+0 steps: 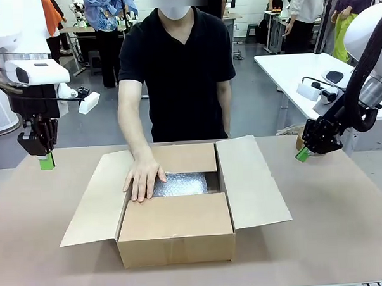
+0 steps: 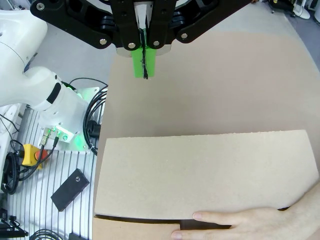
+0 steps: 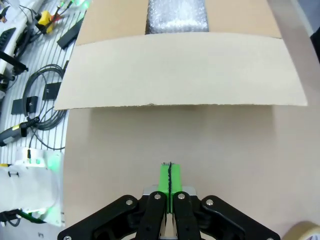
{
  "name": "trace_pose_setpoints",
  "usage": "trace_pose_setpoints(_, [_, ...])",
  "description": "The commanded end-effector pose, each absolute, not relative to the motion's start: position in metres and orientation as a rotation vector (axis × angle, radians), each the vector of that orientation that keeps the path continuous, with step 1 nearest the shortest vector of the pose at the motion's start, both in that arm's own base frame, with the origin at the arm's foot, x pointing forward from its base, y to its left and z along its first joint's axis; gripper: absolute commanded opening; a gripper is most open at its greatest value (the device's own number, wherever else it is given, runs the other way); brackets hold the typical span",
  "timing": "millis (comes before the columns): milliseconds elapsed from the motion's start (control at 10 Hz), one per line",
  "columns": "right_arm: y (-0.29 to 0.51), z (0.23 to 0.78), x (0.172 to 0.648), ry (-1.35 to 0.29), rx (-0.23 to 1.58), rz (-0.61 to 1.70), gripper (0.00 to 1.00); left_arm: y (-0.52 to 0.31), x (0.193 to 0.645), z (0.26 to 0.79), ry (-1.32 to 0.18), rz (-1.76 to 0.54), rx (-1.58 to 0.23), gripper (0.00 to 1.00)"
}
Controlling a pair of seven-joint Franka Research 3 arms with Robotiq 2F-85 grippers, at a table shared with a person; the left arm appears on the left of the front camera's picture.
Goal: Wrap the clocks to prevent damage.
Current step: Push the right (or left) flap of the Package Box to close it.
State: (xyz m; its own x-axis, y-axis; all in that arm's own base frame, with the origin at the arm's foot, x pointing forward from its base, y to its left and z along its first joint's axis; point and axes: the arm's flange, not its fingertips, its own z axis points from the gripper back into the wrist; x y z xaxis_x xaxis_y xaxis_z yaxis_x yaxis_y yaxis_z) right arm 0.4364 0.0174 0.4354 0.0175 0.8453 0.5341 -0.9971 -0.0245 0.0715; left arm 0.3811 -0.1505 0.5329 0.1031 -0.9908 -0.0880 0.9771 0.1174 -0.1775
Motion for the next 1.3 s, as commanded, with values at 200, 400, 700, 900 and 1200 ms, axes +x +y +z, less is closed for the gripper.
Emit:
trace_pose_setpoints(200, [0.032,0.381,0.430,-0.536,0.449,1.415,0.01,-0.151,0.381,0.536,0.207,-1.453,-0.093,0.00])
trace_pose_setpoints(400, [0.037,0.360,0.428,-0.619,0.489,1.396,0.01,-0.151,0.381,0.536,0.207,-1.453,-0.093,0.00])
trace_pose_setpoints(700, [0.034,0.326,0.430,-0.672,0.727,1.440,0.01,-0.151,0.381,0.536,0.207,-1.453,-0.093,0.00])
trace_pose_setpoints(900, [0.043,0.318,0.428,-0.720,0.852,1.480,0.01,-0.151,0.381,0.536,0.207,-1.453,-0.093,0.00])
trace_pose_setpoints(1200, [0.059,0.312,0.426,-0.846,0.963,1.469,0.01,-0.151,0.381,0.536,0.207,-1.453,-0.093,0.00])
